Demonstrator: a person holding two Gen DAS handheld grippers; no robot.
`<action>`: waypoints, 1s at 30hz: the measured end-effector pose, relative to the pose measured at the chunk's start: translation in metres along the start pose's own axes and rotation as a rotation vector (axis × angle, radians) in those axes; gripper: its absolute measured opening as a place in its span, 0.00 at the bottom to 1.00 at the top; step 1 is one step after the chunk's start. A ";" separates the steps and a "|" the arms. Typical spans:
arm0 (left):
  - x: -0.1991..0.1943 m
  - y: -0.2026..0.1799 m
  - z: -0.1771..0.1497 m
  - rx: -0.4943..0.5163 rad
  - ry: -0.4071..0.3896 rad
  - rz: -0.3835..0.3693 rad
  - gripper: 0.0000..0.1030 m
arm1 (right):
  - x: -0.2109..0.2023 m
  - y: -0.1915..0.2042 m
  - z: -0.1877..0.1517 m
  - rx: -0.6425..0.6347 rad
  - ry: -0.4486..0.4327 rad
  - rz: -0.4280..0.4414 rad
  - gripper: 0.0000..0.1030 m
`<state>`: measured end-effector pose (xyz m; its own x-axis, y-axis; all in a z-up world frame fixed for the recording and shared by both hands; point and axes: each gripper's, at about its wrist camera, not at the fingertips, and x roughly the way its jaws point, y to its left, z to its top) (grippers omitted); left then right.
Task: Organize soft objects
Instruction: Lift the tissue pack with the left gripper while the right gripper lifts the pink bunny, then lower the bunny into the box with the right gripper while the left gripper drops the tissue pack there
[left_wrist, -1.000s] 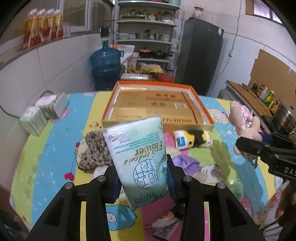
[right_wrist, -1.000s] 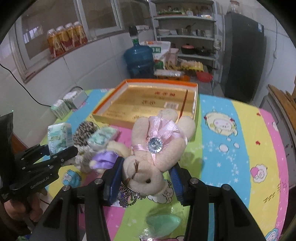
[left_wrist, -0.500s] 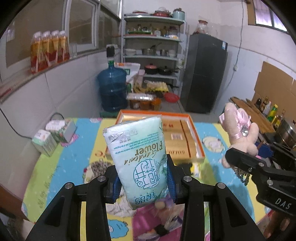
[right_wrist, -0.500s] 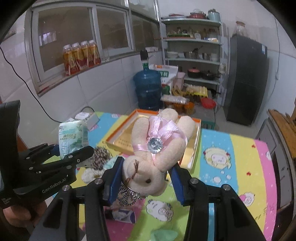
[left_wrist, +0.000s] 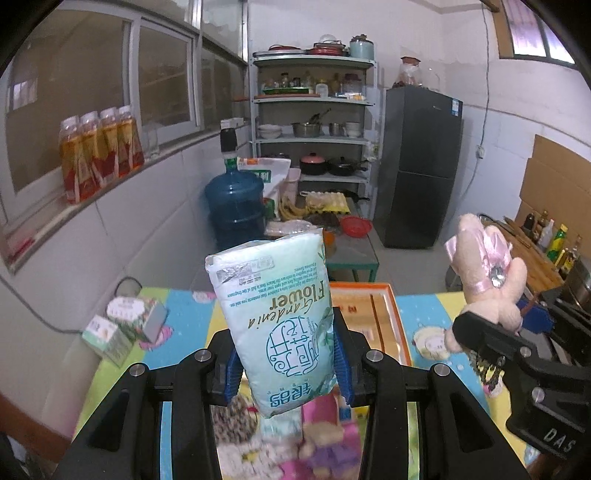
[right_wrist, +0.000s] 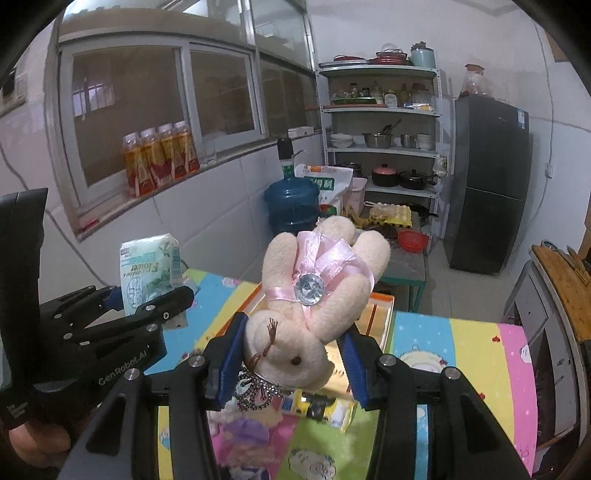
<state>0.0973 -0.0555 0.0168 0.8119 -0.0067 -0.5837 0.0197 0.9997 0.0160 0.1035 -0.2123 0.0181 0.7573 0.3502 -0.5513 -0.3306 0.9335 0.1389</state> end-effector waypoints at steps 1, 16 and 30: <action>0.007 0.000 0.007 0.007 -0.003 0.004 0.41 | 0.004 -0.001 0.005 0.004 0.001 -0.002 0.47; 0.182 0.015 0.006 0.058 0.179 0.004 0.41 | 0.153 -0.024 0.003 0.090 0.176 -0.073 0.47; 0.308 0.012 -0.038 0.087 0.372 -0.038 0.41 | 0.269 -0.051 -0.037 0.129 0.367 -0.145 0.47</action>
<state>0.3258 -0.0448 -0.1935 0.5430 -0.0187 -0.8395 0.1085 0.9929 0.0480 0.3032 -0.1681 -0.1676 0.5321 0.1851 -0.8262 -0.1437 0.9814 0.1273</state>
